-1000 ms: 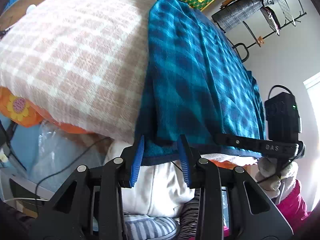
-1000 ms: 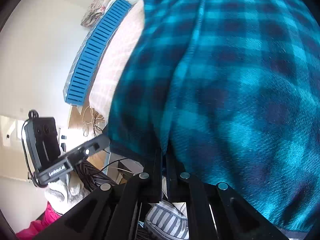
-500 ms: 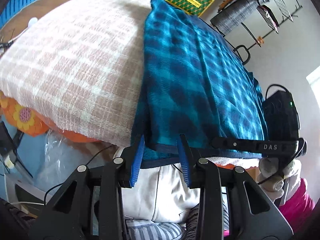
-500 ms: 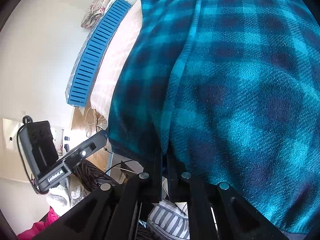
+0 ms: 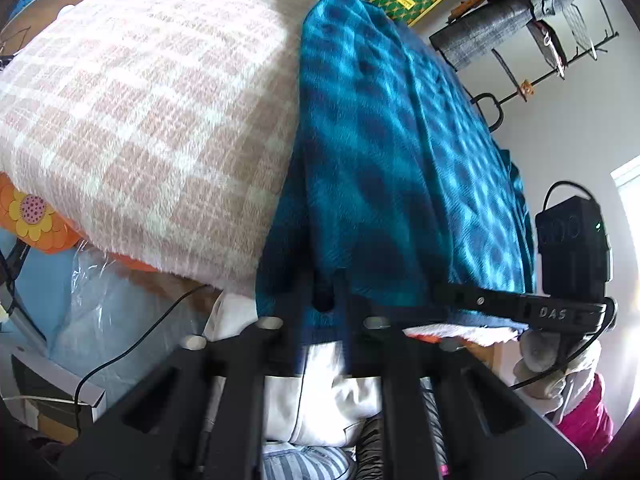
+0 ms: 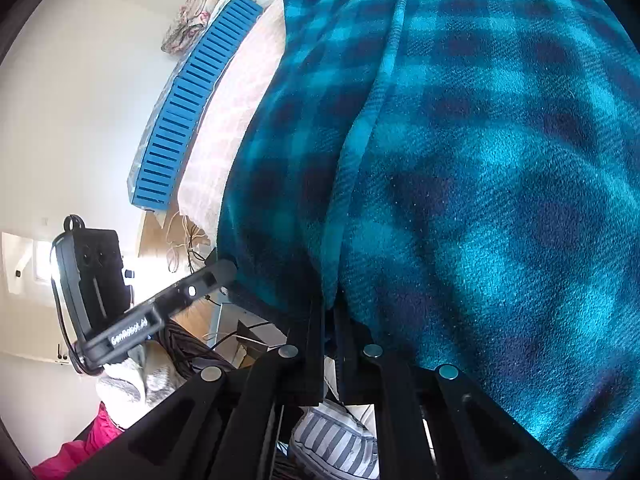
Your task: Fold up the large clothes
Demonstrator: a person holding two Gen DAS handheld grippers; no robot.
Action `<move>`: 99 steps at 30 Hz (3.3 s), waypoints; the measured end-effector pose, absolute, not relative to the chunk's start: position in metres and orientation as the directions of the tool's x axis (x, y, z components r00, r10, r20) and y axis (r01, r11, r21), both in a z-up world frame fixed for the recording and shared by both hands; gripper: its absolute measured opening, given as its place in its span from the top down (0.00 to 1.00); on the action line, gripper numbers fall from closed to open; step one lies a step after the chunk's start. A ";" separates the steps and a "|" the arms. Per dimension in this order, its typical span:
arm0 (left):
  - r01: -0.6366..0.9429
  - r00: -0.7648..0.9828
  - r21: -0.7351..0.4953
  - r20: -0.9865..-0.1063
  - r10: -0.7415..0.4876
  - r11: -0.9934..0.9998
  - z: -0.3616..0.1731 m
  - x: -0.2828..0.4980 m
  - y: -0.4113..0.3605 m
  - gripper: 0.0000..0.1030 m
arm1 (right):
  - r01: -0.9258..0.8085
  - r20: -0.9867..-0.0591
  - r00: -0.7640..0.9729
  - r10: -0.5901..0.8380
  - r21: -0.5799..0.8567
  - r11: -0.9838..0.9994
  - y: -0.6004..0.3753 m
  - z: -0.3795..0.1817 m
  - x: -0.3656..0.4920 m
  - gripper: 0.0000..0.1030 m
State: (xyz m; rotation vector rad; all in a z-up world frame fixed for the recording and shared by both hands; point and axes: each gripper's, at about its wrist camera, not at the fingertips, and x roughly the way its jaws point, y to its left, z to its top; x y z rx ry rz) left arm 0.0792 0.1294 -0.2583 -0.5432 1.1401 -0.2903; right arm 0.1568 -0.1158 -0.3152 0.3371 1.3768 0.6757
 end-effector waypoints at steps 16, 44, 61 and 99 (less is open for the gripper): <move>-0.044 0.406 -0.528 -0.785 -0.467 0.848 -0.254 0.061 0.138 0.95 | -0.295 -0.805 0.042 0.591 0.555 0.777 -0.100 -0.310 0.143 0.97; 0.019 0.475 -0.634 -0.674 -0.565 0.773 -0.216 0.082 0.131 0.98 | -0.404 -0.839 0.143 0.526 0.436 0.804 -0.087 -0.291 0.168 0.74; -0.207 0.468 -0.710 -0.676 -0.568 0.674 -0.262 0.071 0.183 0.29 | -0.486 -0.865 0.107 0.490 0.384 0.785 -0.052 -0.259 0.212 0.64; 0.078 0.458 -0.677 -0.628 -0.629 0.732 -0.231 0.099 0.109 0.91 | -0.356 -0.885 0.258 0.389 0.287 0.889 0.020 -0.228 0.364 0.38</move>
